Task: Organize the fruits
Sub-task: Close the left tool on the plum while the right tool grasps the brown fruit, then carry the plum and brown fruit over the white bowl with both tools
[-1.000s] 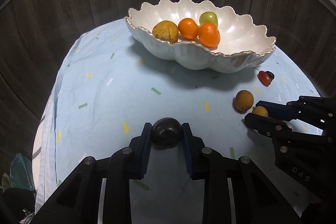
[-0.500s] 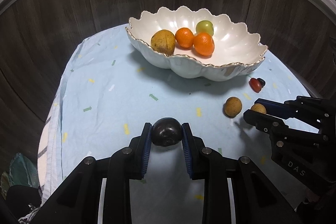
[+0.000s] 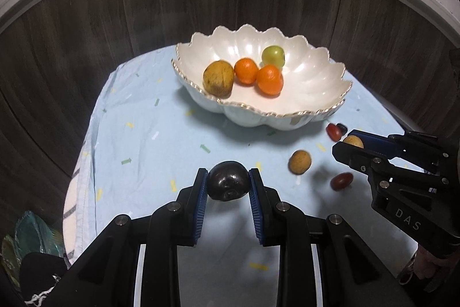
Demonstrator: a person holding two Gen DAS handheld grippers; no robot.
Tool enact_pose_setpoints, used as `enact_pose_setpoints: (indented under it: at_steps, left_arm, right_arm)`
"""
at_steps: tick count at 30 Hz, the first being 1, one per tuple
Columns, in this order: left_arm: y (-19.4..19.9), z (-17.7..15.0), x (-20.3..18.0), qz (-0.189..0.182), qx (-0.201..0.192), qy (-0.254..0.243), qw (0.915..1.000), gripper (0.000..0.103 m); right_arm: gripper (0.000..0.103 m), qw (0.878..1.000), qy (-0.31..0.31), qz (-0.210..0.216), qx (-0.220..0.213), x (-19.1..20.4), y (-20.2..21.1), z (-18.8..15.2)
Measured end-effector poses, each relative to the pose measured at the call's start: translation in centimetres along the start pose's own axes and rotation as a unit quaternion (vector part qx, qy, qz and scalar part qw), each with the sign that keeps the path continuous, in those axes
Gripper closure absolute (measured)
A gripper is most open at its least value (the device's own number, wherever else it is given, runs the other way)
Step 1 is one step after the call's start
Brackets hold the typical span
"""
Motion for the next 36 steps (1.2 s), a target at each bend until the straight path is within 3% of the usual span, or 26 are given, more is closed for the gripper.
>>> enact_pose_setpoints:
  at_steps: [20, 36]
  left_arm:
    - [2.2, 6.2, -0.6, -0.011, -0.033, 0.000, 0.9994, 0.075]
    - [0.3, 11.9, 0.3, -0.008, -0.048, 0.000, 0.9988, 0.075]
  right_arm:
    - [0.079, 0.998, -0.016, -0.009, -0.053, -2.0, 3.7, 5.3]
    - [0.079, 0.996, -0.010, -0.030, -0.089, -4.0, 3.6, 11.7]
Point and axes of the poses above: each gripper's, at about its wrist camera, not at the fingertips, and y roughly against the way its jaws point, x to its left, z to its top, the point moved 5 cm from there along -y, roughly the way its jaws point, and after that the axes turned 12 degrees about -y, right-handed, at the moved point
